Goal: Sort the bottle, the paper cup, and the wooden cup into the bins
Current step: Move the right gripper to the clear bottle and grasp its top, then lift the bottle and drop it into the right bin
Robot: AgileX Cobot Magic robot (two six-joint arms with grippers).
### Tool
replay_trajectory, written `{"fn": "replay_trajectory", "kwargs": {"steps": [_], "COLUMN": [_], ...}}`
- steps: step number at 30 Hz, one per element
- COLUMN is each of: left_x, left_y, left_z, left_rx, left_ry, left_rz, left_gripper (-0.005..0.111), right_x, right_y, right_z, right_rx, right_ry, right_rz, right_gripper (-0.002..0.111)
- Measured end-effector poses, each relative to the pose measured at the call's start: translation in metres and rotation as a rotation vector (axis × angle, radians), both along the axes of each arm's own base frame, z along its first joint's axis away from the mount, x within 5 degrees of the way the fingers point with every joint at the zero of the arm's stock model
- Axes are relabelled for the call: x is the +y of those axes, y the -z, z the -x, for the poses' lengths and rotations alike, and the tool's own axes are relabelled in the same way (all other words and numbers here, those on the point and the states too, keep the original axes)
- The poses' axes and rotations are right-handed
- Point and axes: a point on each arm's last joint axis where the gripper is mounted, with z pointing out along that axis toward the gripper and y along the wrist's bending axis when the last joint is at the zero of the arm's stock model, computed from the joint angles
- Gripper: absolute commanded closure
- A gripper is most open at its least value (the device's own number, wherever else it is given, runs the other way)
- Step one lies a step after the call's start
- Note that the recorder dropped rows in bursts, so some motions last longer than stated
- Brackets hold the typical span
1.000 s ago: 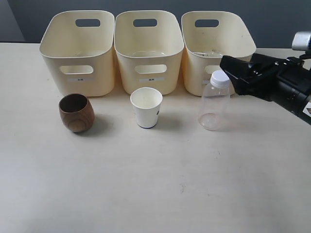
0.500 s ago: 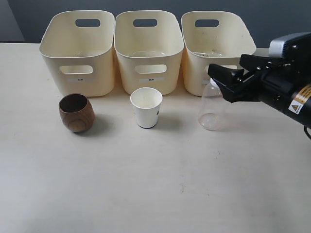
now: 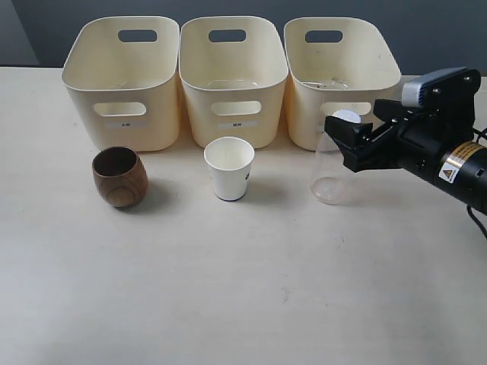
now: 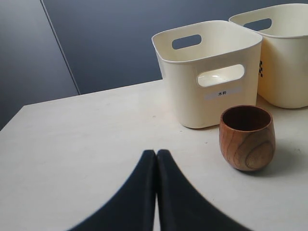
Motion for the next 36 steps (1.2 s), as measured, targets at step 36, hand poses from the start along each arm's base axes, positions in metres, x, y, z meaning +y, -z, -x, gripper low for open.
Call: {"fn": "replay_trajectory", "kwargs": {"steps": [36], "left_x": [0.000], "left_y": [0.000], "left_z": [0.000], "left_rx": [0.000], "left_ry": [0.000], "left_rz": [0.000], "left_gripper": [0.107], "right_x": [0.007], "right_y": [0.042], "right_z": [-0.053], "right_rx": [0.071], "right_ry": [0.026], "right_rz": [-0.009], "right_gripper": [0.037]}}
